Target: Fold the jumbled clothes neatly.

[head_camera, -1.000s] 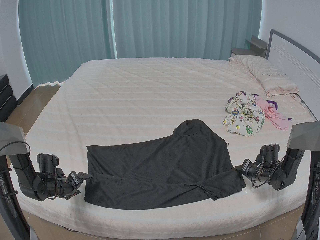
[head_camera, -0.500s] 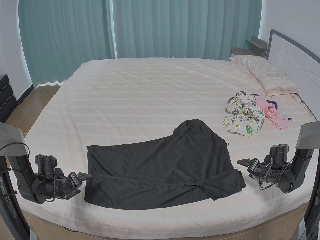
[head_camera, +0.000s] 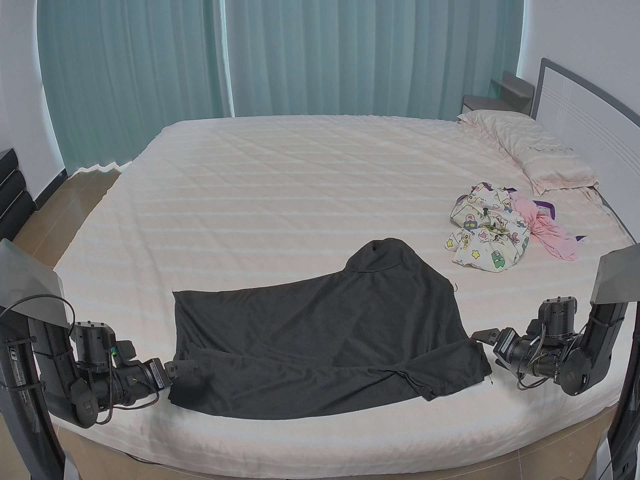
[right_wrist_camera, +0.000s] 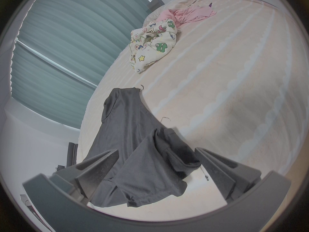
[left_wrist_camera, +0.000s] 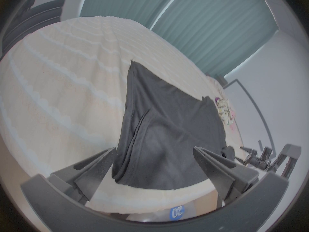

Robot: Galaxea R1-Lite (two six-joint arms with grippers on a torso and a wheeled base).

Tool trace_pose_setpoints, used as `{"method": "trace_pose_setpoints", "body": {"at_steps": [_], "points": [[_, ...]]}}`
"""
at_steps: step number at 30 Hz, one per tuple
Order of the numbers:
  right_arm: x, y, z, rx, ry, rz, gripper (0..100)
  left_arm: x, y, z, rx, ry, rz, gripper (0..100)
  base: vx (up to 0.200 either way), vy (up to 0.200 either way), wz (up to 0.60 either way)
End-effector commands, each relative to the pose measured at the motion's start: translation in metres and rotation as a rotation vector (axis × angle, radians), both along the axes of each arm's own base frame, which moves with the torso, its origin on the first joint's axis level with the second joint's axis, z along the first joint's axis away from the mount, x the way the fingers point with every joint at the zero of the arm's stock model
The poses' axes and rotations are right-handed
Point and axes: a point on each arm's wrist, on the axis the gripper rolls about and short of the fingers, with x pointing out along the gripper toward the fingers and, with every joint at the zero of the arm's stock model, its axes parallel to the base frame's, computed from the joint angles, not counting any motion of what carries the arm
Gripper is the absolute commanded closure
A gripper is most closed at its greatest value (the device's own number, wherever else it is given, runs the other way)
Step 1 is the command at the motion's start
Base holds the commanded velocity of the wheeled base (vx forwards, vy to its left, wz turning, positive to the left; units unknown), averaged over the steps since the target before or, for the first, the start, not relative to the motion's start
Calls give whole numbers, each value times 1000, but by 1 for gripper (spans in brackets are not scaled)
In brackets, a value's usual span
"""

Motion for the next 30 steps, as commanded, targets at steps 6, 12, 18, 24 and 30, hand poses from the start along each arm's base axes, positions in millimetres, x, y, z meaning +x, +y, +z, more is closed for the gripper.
{"method": "trace_pose_setpoints", "body": {"at_steps": [6,12,18,24,30], "points": [[-7,4,-2,-4,21,20,0,-13,-3,-16,67,51,-81,0,0,0,0],[-9,8,-3,-2,0,32,0,-5,-7,-3,19,-74,-46,0,0,0,0],[-9,10,-2,-2,-1,39,0,-3,-18,-7,0,-65,-77,0,0,0,0],[-10,10,-3,-2,3,40,0,4,-26,-19,19,-47,-103,0,0,0,0],[-10,10,-5,-2,8,40,0,10,-25,-19,56,-65,-44,0,0,0,0]]}}
